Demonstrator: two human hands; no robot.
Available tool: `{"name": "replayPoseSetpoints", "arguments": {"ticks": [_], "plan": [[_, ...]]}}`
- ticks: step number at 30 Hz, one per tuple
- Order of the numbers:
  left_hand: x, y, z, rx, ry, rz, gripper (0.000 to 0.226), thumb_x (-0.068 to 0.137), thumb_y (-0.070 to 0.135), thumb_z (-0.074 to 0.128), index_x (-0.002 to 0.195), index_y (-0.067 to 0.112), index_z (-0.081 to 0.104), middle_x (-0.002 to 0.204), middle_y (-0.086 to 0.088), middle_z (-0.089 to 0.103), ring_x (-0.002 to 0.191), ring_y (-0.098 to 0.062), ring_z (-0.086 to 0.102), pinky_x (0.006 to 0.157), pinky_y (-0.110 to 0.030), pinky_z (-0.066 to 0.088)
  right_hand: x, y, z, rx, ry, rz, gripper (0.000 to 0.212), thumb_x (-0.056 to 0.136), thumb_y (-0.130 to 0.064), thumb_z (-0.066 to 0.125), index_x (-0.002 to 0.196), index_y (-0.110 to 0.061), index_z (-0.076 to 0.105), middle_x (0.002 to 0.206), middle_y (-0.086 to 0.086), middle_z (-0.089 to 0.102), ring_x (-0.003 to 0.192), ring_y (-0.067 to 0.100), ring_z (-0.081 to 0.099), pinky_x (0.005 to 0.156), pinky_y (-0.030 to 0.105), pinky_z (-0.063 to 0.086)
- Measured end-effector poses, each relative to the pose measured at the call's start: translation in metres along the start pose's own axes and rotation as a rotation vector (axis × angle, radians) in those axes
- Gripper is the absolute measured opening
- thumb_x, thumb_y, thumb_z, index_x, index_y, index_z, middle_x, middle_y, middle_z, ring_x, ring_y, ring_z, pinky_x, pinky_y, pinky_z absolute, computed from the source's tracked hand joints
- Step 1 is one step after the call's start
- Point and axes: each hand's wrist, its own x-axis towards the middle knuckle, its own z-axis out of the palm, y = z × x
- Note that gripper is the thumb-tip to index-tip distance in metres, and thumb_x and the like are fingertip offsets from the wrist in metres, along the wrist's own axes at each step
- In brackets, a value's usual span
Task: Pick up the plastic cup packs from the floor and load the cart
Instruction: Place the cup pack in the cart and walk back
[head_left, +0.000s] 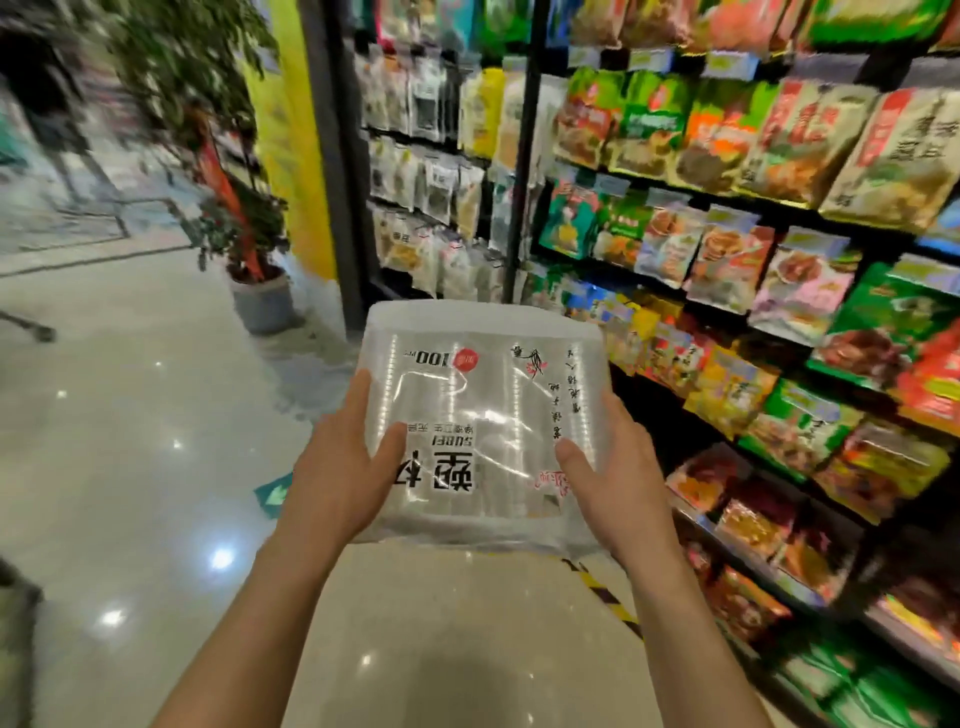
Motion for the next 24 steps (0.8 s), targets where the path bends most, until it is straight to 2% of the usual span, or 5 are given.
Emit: {"name": "replayPoseSetpoints", "arguments": {"ticks": [7, 10, 15, 20, 24], "plan": [[0.073, -0.134, -0.099, 0.110, 0.130, -0.221, 0.069, 0.095, 0.050, 0.043, 0.153, 0.035, 0.010, 0.120, -0.016, 0.054, 0.107, -0.032, 0.056, 0.080, -0.033, 0.040, 0.077, -0.102, 0.166, 0.031, -0.174, -0.127, 0.068, 0.093, -0.039, 0.057, 0.150, -0.035, 0.023, 0.144, -0.006, 0.042, 0.135, 0.016, 0.035, 0.097, 0.029, 0.032], [0.100, -0.181, -0.136, 0.132, 0.181, -0.284, 0.068, 0.095, 0.049, 0.043, 0.153, 0.034, 0.012, 0.122, -0.017, 0.053, 0.109, -0.033, 0.055, 0.081, -0.034, 0.039, 0.107, -0.139, 0.228, 0.047, -0.254, -0.173, 0.063, 0.093, -0.041, 0.054, 0.149, -0.032, 0.027, 0.143, -0.010, 0.043, 0.133, 0.014, 0.037, 0.103, 0.034, 0.035], [0.157, -0.258, -0.171, 0.185, 0.241, -0.349, 0.067, 0.095, 0.049, 0.043, 0.152, 0.034, 0.012, 0.125, -0.016, 0.055, 0.111, -0.033, 0.054, 0.080, -0.033, 0.037, 0.169, -0.186, 0.324, 0.098, -0.389, -0.263, 0.039, 0.089, -0.037, 0.051, 0.128, -0.034, 0.044, 0.119, -0.013, 0.055, 0.112, 0.016, 0.051, 0.086, 0.038, 0.044], [0.232, -0.332, -0.183, 0.233, 0.318, -0.432, 0.068, 0.094, 0.051, 0.041, 0.153, 0.033, 0.011, 0.126, -0.015, 0.054, 0.114, -0.032, 0.051, 0.085, -0.036, 0.038, 0.248, -0.213, 0.431, 0.157, -0.482, -0.272, 0.063, 0.082, -0.052, 0.050, 0.141, -0.034, 0.036, 0.131, -0.006, 0.052, 0.121, 0.016, 0.050, 0.099, 0.045, 0.045], [0.305, -0.380, -0.194, 0.258, 0.377, -0.527, 0.067, 0.095, 0.053, 0.041, 0.152, 0.036, 0.010, 0.123, -0.014, 0.055, 0.114, -0.032, 0.052, 0.088, -0.039, 0.042, 0.327, -0.241, 0.517, 0.207, -0.552, -0.322, 0.067, 0.092, -0.030, 0.059, 0.150, -0.026, 0.026, 0.130, -0.015, 0.036, 0.125, 0.005, 0.035, 0.095, 0.014, 0.022]]}}
